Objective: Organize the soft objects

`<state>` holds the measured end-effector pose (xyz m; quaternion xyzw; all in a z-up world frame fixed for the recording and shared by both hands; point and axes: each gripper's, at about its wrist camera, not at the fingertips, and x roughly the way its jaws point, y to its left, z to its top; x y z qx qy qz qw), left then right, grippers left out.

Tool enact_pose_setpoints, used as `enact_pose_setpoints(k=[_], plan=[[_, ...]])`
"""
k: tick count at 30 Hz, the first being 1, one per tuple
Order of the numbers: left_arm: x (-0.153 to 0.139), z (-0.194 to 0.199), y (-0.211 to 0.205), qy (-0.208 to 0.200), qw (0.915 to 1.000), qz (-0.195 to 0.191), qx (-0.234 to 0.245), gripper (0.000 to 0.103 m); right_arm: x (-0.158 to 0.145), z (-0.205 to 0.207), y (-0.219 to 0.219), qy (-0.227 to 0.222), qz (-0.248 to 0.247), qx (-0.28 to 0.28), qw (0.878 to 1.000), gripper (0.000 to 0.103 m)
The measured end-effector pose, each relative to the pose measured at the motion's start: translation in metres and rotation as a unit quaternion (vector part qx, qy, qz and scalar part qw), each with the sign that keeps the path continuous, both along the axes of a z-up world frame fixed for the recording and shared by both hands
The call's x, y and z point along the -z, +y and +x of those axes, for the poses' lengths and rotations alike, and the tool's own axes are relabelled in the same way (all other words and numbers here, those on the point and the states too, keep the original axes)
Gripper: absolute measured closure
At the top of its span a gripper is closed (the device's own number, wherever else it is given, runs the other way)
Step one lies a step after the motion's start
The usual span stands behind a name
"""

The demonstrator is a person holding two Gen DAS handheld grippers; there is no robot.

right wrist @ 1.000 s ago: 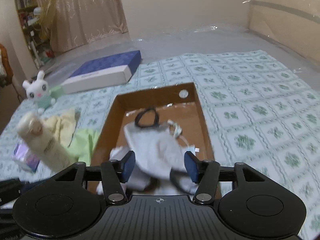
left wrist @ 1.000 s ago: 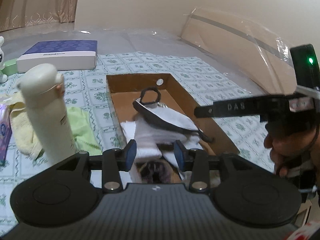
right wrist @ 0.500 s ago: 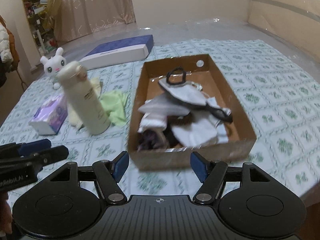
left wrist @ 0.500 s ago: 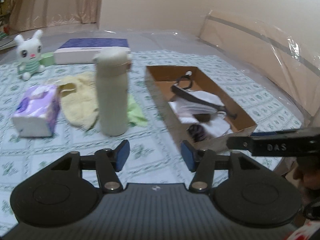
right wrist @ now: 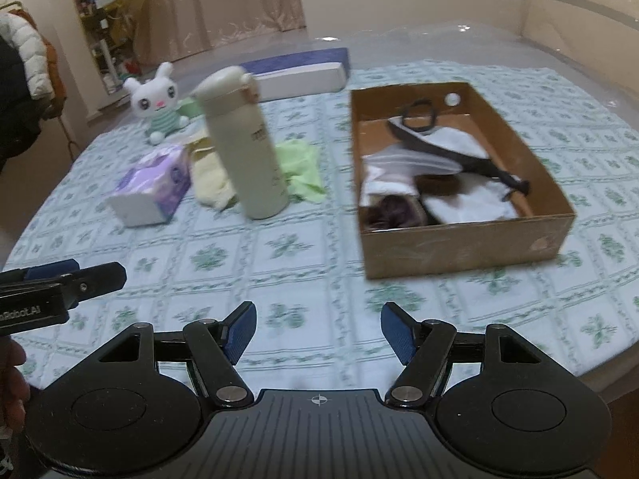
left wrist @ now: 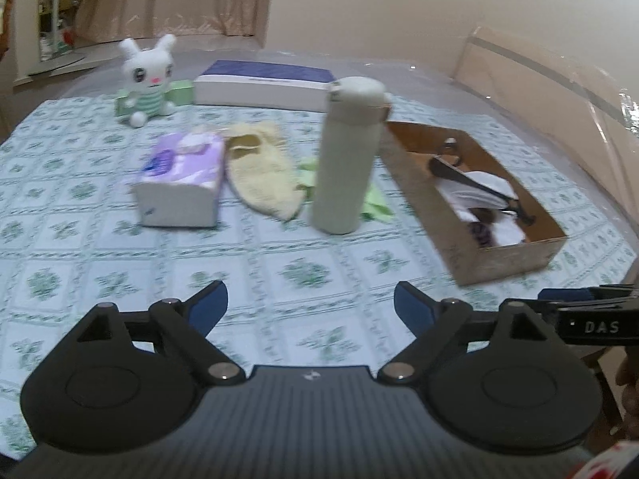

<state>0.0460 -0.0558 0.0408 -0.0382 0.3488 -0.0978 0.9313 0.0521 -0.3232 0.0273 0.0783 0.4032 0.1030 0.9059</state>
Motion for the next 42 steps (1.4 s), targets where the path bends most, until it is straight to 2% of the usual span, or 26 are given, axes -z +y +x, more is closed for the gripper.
enact_pose_setpoints(k=[5, 11, 17, 23, 42], plan=[[0.006, -0.003, 0.026, 0.015, 0.9997, -0.013, -0.016, 0.014, 0.000, -0.004, 0.026, -0.004, 0.014, -0.019, 1.000, 0.034], [0.009, -0.004, 0.042, 0.013, 0.9995, -0.018, -0.020, 0.014, 0.002, -0.007, 0.050, -0.009, 0.028, -0.041, 0.999, 0.034], [0.010, -0.005, 0.045, -0.006, 0.9999, 0.011, -0.006, 0.014, 0.003, -0.006, 0.061, -0.010, 0.023, -0.055, 0.998, 0.034], [0.013, -0.004, 0.048, -0.005, 0.9994, 0.033, -0.008, 0.014, 0.004, -0.006, 0.065, -0.010, 0.017, -0.060, 0.998, 0.034], [0.018, 0.000, 0.052, -0.007, 0.9990, 0.044, 0.000, 0.013, 0.011, 0.002, 0.075, -0.002, 0.013, -0.074, 0.997, 0.034]])
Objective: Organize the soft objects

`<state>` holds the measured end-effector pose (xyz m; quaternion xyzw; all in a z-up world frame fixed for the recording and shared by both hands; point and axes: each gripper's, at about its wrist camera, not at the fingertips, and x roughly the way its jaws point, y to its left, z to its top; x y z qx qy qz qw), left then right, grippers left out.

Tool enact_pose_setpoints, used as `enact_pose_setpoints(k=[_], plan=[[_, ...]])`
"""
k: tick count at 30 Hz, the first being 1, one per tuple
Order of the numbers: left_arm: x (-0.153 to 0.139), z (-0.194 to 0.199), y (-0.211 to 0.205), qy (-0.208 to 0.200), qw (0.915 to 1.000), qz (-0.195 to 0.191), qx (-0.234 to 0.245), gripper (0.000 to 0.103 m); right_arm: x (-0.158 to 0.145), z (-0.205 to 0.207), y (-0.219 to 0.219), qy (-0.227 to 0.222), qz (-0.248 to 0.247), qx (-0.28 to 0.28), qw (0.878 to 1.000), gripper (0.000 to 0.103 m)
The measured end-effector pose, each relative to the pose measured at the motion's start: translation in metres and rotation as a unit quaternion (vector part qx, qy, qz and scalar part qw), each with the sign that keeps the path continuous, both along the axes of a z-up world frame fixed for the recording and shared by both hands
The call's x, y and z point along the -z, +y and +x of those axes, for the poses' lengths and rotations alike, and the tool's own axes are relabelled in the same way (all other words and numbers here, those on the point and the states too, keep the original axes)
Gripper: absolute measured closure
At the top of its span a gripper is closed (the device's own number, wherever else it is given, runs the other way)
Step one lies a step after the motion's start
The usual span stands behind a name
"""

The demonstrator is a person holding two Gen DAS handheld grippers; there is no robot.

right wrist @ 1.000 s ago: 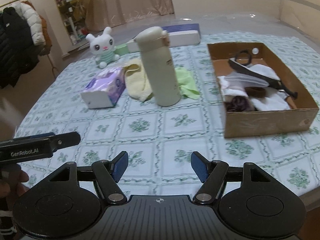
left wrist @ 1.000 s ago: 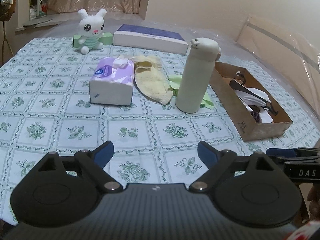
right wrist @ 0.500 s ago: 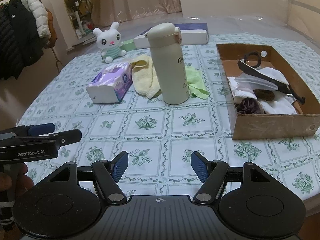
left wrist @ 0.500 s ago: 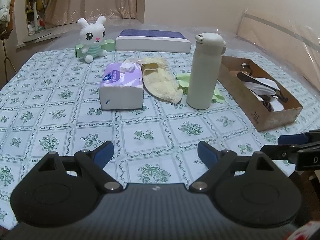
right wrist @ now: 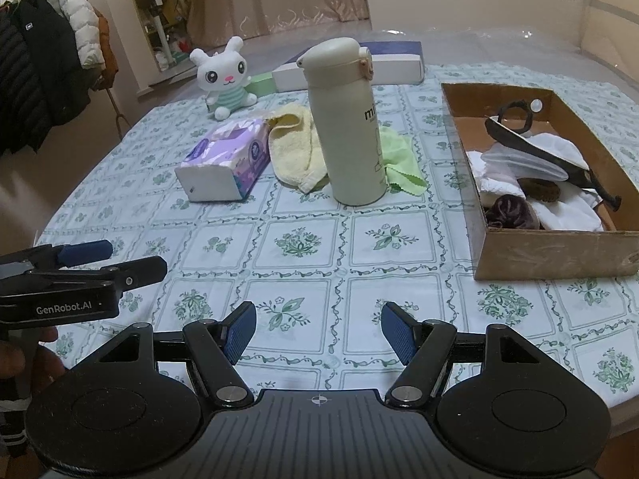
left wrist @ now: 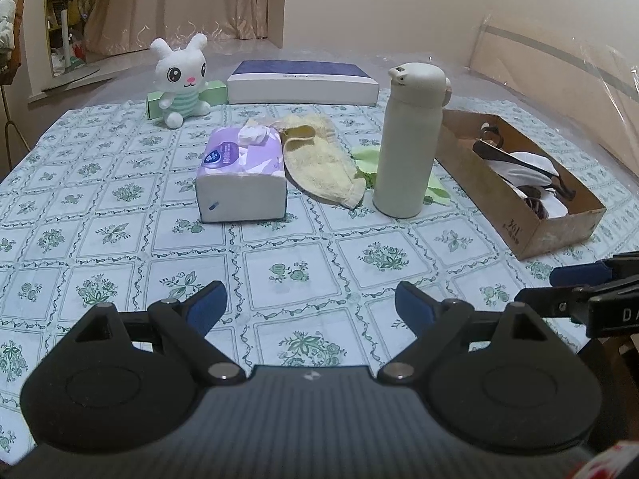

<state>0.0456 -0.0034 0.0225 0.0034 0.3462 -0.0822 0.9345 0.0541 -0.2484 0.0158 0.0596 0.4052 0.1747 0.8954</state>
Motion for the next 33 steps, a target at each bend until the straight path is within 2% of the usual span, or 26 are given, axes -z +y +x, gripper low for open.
enact_pose_setpoints(k=[11, 17, 24, 29, 33], plan=[[0.005, 0.010, 0.003, 0.022, 0.9996, 0.007, 0.016, 0.013, 0.005, 0.004, 0.005, -0.006, -0.005, -0.019, 1.000, 0.034], [0.006, 0.020, 0.004, 0.027, 0.9985, 0.010, 0.046, 0.013, 0.009, 0.010, 0.003, -0.012, -0.014, -0.035, 0.999, 0.027], [0.001, 0.041, 0.005, 0.021, 0.9948, 0.036, 0.093, 0.013, 0.007, 0.024, -0.003, -0.043, -0.047, -0.074, 0.995, 0.025], [-0.003, 0.056, 0.004, 0.006, 0.9865, 0.075, 0.145, 0.013, 0.005, 0.042, -0.012, -0.073, -0.097, -0.126, 0.985, 0.024], [-0.002, 0.070, 0.002, -0.001, 0.9726, 0.116, 0.202, 0.013, 0.005, 0.057, -0.022, -0.088, -0.137, -0.178, 0.970, 0.024]])
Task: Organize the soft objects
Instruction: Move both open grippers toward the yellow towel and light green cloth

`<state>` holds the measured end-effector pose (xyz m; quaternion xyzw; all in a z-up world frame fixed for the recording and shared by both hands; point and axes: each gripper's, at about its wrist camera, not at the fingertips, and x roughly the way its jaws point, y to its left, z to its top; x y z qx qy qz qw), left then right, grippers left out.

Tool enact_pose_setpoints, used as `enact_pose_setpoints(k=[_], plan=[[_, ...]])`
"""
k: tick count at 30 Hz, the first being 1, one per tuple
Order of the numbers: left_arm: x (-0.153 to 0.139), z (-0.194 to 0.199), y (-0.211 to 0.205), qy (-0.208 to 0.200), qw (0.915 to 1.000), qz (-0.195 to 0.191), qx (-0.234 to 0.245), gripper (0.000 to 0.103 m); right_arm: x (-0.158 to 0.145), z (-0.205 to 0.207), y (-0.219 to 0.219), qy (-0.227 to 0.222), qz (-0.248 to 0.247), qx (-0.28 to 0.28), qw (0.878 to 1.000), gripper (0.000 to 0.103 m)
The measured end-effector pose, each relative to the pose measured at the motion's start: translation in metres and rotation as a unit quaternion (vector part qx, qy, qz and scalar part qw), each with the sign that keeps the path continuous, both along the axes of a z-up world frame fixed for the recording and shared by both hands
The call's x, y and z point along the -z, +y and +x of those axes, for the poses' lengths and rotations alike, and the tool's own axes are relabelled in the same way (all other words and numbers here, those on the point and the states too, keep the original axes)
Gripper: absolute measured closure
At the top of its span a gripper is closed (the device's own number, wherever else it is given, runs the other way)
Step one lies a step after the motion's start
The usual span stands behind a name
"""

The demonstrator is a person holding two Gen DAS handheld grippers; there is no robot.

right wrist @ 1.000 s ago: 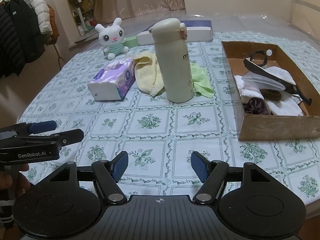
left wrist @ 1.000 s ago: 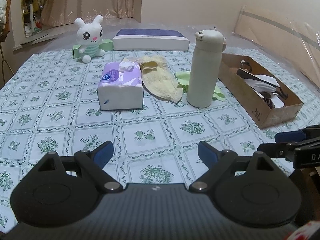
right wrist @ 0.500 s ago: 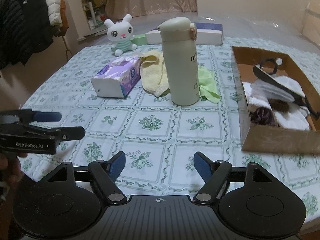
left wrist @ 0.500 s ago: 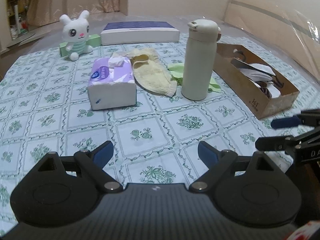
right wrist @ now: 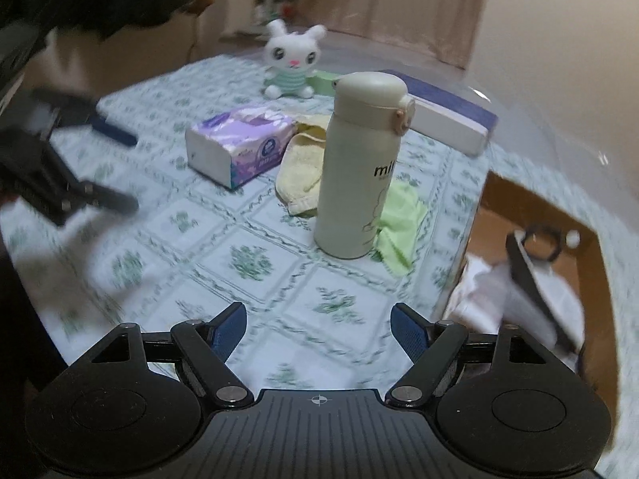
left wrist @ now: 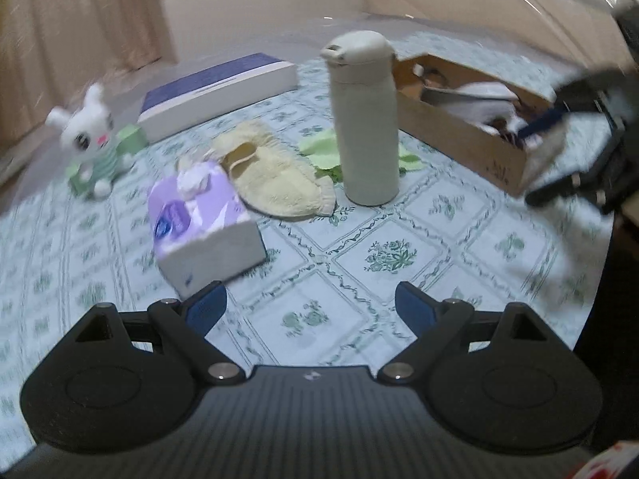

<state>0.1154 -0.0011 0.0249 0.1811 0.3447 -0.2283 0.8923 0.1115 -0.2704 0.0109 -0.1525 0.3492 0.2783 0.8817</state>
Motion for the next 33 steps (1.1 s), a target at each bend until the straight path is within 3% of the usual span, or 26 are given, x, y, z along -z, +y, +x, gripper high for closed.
enact_pose_setpoints(k=[7, 16, 26, 33], plan=[[0.000, 0.025, -0.001, -0.023, 0.9914, 0.078, 0.103, 0.013, -0.001, 0.031, -0.018, -0.012, -0.062, -0.092, 0.994, 0.024], [-0.002, 0.050, -0.005, -0.041, 0.9704, 0.149, 0.185, 0.013, -0.004, 0.074, -0.025, -0.018, -0.106, -0.172, 0.979, 0.024], [-0.028, 0.093, -0.012, -0.054, 0.9519, 0.180, 0.242, 0.014, -0.007, 0.120, -0.026, -0.022, -0.148, -0.229, 0.962, 0.024], [-0.039, 0.130, -0.016, -0.046, 0.9343, 0.201, 0.291, 0.013, -0.009, 0.160, -0.022, -0.017, -0.169, -0.266, 0.949, 0.023]])
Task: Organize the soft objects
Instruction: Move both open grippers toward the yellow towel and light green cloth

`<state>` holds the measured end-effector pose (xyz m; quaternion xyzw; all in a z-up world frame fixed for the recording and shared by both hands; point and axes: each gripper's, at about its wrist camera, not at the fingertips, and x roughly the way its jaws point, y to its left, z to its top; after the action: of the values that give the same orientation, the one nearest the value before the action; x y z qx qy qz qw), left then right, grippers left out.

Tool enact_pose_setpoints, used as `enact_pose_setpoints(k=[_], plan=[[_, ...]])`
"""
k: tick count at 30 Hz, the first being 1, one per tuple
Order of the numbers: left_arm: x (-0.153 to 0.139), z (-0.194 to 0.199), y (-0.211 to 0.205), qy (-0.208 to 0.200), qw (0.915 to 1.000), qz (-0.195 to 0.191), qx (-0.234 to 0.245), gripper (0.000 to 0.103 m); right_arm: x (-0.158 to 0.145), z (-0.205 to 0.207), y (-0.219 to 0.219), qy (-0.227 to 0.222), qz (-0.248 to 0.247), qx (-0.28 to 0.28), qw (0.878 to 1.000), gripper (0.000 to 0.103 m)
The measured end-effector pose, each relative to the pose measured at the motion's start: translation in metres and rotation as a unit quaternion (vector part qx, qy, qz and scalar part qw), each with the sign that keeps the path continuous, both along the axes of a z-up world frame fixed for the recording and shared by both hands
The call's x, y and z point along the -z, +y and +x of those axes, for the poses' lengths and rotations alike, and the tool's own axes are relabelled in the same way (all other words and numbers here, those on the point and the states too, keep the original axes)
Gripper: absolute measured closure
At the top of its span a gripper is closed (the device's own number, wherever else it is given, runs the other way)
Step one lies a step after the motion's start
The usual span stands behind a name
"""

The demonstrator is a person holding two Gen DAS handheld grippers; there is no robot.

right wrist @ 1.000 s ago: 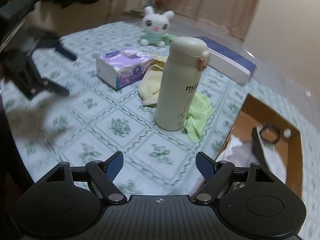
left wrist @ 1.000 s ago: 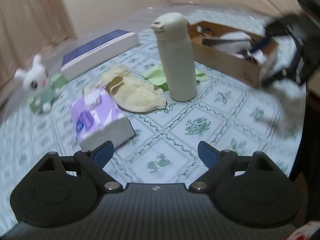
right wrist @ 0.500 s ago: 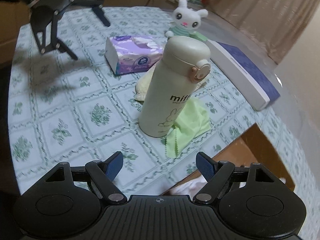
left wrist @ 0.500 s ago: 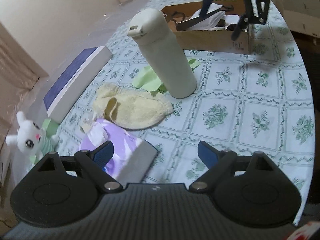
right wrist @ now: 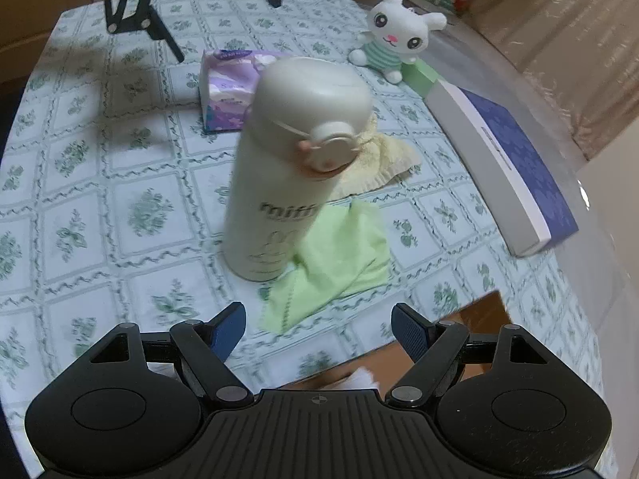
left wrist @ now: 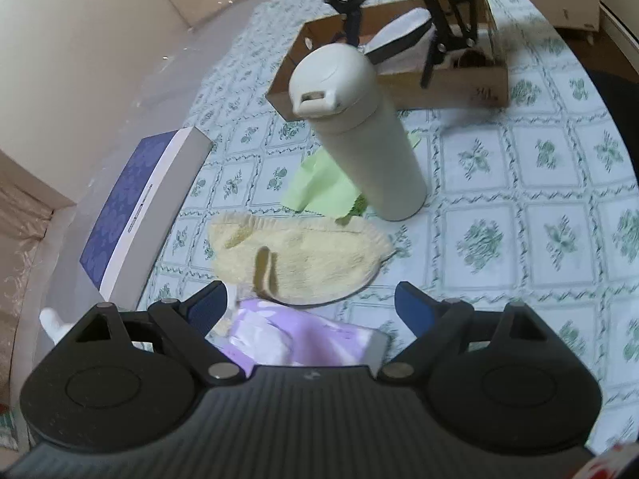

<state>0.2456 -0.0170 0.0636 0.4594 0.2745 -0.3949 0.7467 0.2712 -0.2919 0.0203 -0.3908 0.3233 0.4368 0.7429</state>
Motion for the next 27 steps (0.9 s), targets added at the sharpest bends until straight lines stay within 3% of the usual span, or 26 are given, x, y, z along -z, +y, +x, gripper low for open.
enact_pose_setpoints(k=[8, 22, 27], plan=[[0.002, 0.039, -0.004, 0.015, 0.9991, 0.026, 0.031, 0.013, 0.006, 0.042, 0.013, 0.013, -0.023, -0.036, 0.999, 0.023], [0.013, 0.094, -0.012, 0.032, 0.9980, 0.018, 0.052, 0.013, 0.048, 0.087, 0.046, 0.057, -0.103, -0.121, 0.986, 0.023], [0.022, 0.106, -0.013, 0.042, 0.9970, 0.016, 0.063, 0.013, 0.060, 0.104, 0.055, 0.066, -0.094, -0.141, 0.983, 0.022]])
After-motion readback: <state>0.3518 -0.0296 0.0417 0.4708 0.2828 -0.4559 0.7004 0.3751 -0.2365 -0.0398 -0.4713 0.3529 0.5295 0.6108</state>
